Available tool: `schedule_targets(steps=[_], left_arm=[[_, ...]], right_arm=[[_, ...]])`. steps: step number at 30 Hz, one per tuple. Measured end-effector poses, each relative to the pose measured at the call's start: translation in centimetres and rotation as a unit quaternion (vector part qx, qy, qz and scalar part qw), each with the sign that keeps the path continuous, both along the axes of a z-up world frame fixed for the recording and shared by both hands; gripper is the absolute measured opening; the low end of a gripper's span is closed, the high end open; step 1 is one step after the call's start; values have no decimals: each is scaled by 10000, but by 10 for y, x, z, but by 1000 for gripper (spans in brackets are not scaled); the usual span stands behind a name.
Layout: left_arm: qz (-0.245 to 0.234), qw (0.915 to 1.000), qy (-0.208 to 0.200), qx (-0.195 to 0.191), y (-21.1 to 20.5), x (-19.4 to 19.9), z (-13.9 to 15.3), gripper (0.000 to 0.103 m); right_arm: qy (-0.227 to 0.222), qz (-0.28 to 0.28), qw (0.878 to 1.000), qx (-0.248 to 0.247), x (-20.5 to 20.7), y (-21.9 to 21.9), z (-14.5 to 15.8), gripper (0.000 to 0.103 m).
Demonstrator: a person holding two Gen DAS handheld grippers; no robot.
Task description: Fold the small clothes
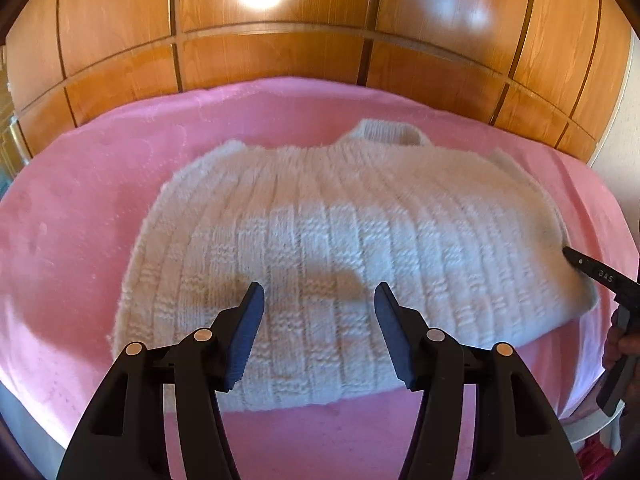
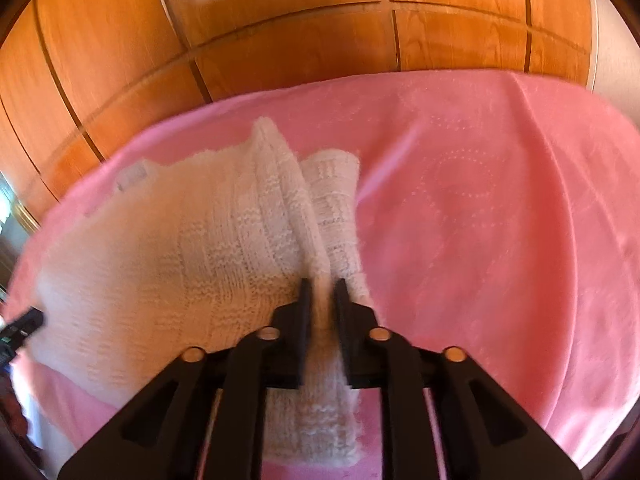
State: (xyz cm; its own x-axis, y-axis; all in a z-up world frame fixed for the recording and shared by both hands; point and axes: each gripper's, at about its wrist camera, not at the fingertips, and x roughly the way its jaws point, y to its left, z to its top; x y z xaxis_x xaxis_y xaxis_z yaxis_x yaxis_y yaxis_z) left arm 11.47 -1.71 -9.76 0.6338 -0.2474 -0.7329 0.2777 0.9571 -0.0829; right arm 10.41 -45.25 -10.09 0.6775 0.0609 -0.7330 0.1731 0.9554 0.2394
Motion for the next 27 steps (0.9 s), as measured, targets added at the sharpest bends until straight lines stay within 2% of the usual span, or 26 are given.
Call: schedule_targets(steps=[1,2,3,6,9,11,18,24,27], left_arm=[[-7,10000,-20,18,-3,0,1,56],[-13,10000,-46,41,-5,-1,3,56],[-30,10000,-76,54,-8,-2,5,56],[-122,9997,-199,87,-17,-6,11,56],[-230,9994,-253,75,-26,-9,14,56],[-287,9992,-275,93,-31,-9,14,56],[-358,9991,-168,145,-42,-5,8,56],[-469,9988,-132,80,-54,0,6,56],[-594,9981,-127,15,-62,3,7,56]], right_arm=[[-54,35,9997,215,-3,-3,3,39],[-92,43,9995,304,-3,-5,6,58],[-119,24,9994,335,-5,-6,8,61],[-80,90,9988,472,-8,-7,10,61],[-6,129,9970,759,-12,-16,3,67],[57,106,9952,968,-13,-21,-2,67],[55,186,9897,1416,-11,-31,-10,71],[94,394,9836,1756,-12,-35,-13,71],[114,558,9728,2247,-17,-42,-18,67]])
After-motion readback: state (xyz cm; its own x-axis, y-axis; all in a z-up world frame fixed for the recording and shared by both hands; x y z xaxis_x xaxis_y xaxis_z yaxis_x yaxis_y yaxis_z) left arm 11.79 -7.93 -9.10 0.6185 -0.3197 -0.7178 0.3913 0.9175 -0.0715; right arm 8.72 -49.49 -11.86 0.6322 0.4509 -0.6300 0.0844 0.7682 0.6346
